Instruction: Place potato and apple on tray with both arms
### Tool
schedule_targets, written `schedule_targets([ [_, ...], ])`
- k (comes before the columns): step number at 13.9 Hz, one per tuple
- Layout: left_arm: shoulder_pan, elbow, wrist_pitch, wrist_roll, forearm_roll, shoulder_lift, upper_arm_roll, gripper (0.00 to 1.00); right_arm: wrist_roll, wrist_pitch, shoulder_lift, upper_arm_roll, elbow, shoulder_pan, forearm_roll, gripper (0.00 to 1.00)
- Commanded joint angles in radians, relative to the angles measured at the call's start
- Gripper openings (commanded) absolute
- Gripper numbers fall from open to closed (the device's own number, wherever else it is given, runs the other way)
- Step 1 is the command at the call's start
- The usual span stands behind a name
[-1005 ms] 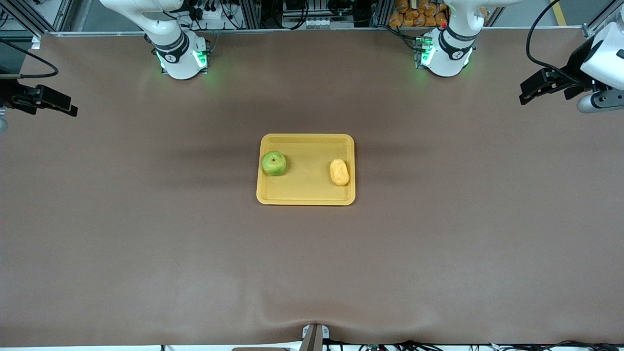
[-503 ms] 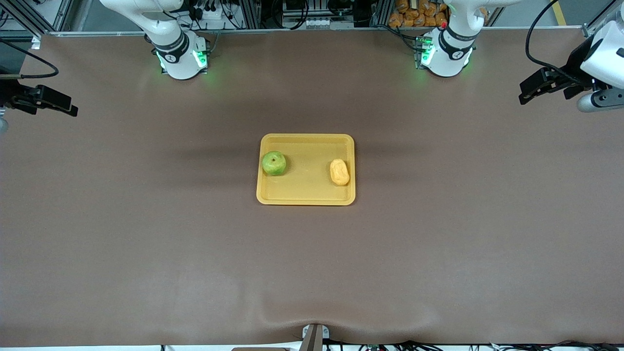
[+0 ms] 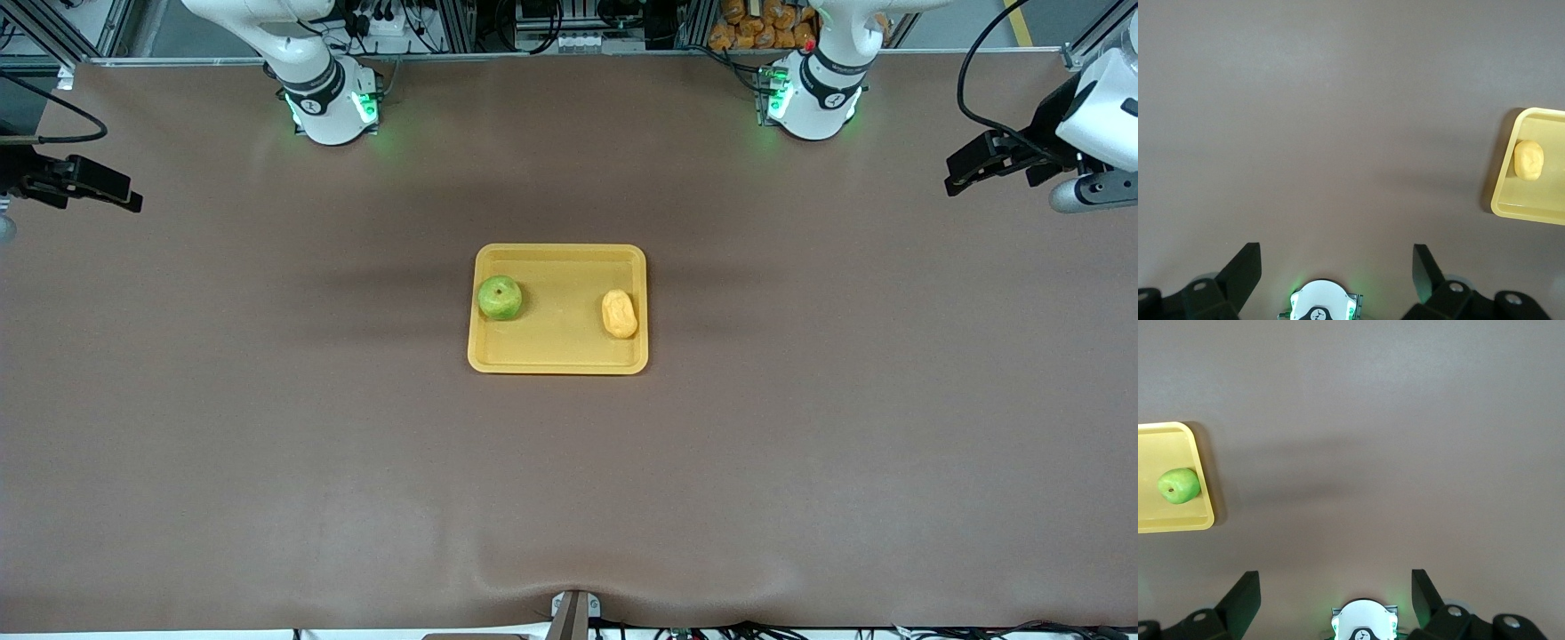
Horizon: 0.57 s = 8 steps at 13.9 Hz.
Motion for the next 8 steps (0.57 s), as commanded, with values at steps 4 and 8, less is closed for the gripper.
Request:
schedule_targets([
  [4,0.004,0.026,-0.007,-0.009,-0.016,0.007,-0.002,1.00,-0.003,-0.020,0.013,0.006,0.028,-0.004,-0.003,1.00],
  [8,0.004,0.026,-0.015,-0.009,-0.016,0.004,-0.003,1.00,-0.005,-0.020,0.011,0.005,0.028,-0.003,-0.003,1.00],
])
